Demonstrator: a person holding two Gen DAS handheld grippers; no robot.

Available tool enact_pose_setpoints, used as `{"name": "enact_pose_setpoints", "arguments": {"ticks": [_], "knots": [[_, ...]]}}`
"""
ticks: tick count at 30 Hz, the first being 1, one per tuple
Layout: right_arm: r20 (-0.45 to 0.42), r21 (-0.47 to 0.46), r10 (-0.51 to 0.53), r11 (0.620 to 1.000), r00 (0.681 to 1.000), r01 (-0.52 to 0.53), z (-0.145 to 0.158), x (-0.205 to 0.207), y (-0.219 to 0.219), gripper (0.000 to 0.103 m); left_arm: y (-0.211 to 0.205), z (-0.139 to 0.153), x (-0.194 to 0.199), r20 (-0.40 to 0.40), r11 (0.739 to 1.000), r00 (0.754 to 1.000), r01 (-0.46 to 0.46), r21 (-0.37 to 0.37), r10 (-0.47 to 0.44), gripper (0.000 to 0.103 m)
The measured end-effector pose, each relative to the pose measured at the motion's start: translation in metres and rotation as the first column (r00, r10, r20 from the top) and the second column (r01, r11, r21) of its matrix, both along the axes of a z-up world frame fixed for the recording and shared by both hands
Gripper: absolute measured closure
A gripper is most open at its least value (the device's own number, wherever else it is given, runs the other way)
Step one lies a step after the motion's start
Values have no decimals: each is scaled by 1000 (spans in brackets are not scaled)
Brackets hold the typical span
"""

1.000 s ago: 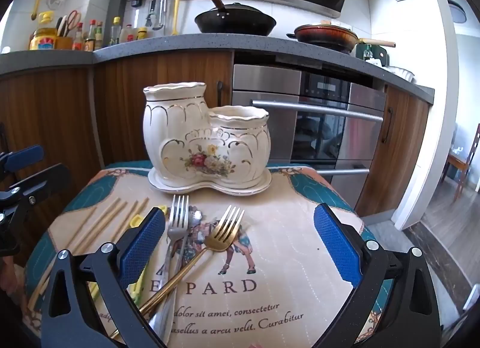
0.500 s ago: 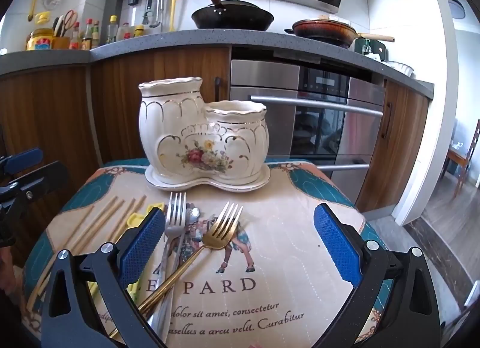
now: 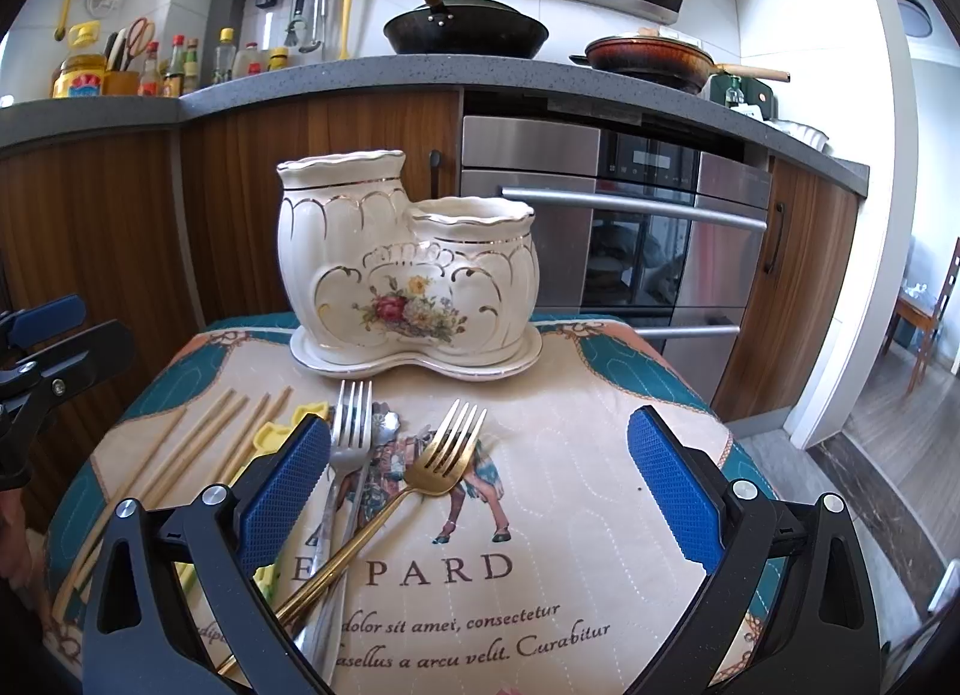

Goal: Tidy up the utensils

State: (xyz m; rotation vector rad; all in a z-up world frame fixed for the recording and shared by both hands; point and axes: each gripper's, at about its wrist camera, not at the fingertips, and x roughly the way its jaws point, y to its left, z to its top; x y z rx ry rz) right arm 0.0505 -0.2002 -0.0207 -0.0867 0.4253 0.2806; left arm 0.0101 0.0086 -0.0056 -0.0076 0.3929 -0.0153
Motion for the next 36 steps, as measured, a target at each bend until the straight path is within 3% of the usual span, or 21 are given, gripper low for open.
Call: {"name": "enact_pose_setpoints", "arguments": {"ticks": [36], "knots": [[-3,-3,1,1000,1000,-1,2,1,-1,4,0,0,-2,-2,1000,1000,1,0,-1,5]]}}
